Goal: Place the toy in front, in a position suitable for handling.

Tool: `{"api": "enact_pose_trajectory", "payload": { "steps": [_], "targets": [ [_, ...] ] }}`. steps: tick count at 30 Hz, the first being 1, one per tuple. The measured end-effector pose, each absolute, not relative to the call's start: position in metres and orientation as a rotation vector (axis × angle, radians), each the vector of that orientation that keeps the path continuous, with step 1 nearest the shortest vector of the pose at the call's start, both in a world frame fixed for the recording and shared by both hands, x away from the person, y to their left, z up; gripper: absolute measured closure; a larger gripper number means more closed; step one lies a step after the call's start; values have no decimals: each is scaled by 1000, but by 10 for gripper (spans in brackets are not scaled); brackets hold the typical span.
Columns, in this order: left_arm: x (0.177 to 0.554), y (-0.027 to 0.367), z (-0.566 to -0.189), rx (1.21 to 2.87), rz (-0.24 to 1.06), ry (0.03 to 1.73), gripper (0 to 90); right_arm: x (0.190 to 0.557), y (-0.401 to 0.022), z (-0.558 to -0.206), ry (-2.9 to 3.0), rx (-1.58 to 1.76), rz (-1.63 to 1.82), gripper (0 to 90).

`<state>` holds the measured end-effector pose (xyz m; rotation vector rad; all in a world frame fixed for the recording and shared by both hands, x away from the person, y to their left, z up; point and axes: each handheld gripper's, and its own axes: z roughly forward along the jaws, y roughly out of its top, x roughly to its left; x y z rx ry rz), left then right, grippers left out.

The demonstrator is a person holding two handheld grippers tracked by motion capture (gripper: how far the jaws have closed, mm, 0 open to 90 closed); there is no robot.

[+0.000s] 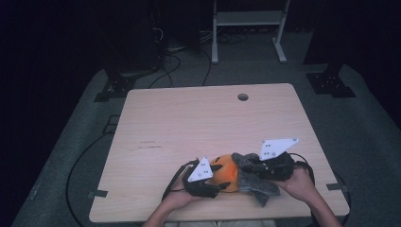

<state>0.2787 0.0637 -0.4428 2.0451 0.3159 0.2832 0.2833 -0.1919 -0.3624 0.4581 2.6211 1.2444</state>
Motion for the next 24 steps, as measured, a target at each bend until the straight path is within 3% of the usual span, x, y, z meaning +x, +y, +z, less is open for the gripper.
{"api": "enact_pose_trajectory", "payload": {
  "steps": [9, 13, 14, 20, 24],
  "targets": [
    [282, 75, -444, 2030, 242, 299, 385, 310, -219, -394, 2633, 655, 1216, 780],
    [286, 70, -442, 2017, 266, 346, 189, 307, -219, -397, 2632, 649, 1270, 780],
    [287, 70, -442, 2021, 272, 350, 177, 305, -218, -395, 2628, 635, 1294, 780],
    [286, 76, -443, 2016, 272, 341, 367, 297, -195, -374, 2631, 496, 1358, 780],
    [284, 84, -442, 2038, 263, 312, 385, 317, -210, -390, 2621, 641, 1356, 781]
  ]
}}
